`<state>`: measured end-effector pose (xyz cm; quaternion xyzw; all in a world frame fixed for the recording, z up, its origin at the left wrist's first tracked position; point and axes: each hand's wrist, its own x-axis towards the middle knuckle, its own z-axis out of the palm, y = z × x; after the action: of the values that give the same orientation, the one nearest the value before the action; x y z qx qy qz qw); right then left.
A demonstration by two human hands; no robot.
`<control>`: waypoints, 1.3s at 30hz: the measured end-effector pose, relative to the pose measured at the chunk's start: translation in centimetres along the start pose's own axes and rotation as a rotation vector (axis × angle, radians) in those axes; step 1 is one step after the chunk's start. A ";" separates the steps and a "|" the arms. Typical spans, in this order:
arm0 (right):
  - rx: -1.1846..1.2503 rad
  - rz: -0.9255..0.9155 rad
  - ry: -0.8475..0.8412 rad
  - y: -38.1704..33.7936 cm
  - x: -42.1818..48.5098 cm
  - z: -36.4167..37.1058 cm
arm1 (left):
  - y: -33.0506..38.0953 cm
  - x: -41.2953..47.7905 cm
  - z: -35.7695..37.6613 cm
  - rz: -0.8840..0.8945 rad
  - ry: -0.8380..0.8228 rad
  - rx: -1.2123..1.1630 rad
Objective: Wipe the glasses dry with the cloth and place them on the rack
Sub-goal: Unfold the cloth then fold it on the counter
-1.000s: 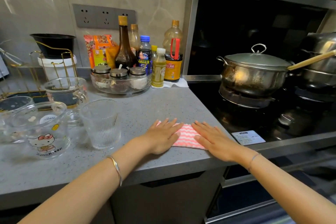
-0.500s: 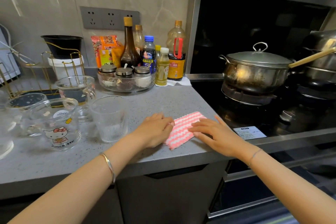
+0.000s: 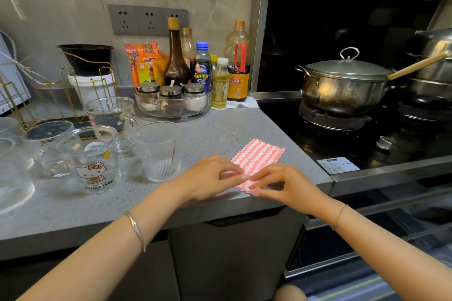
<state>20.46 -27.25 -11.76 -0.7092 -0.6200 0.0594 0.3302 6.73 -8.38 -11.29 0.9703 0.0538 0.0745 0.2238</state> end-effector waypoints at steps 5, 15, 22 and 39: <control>0.368 0.170 0.260 -0.7 0.1 -1.1 | 0.5 0.0 -0.6 0.000 0.055 -0.033; 0.729 0.586 0.463 1.9 2.7 -3.3 | 0.8 5.4 -0.3 -0.232 0.202 -0.608; 0.458 0.652 0.437 4.6 4.2 -3.7 | 0.5 8.7 0.4 -0.359 0.251 -0.397; -0.092 0.132 0.127 3.9 1.2 -3.2 | 2.6 5.3 0.2 0.087 0.107 0.093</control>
<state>25.61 -27.42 -11.02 -0.7653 -0.5519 0.0076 0.3312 12.11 -10.05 -9.67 0.9757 0.0269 0.1333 0.1716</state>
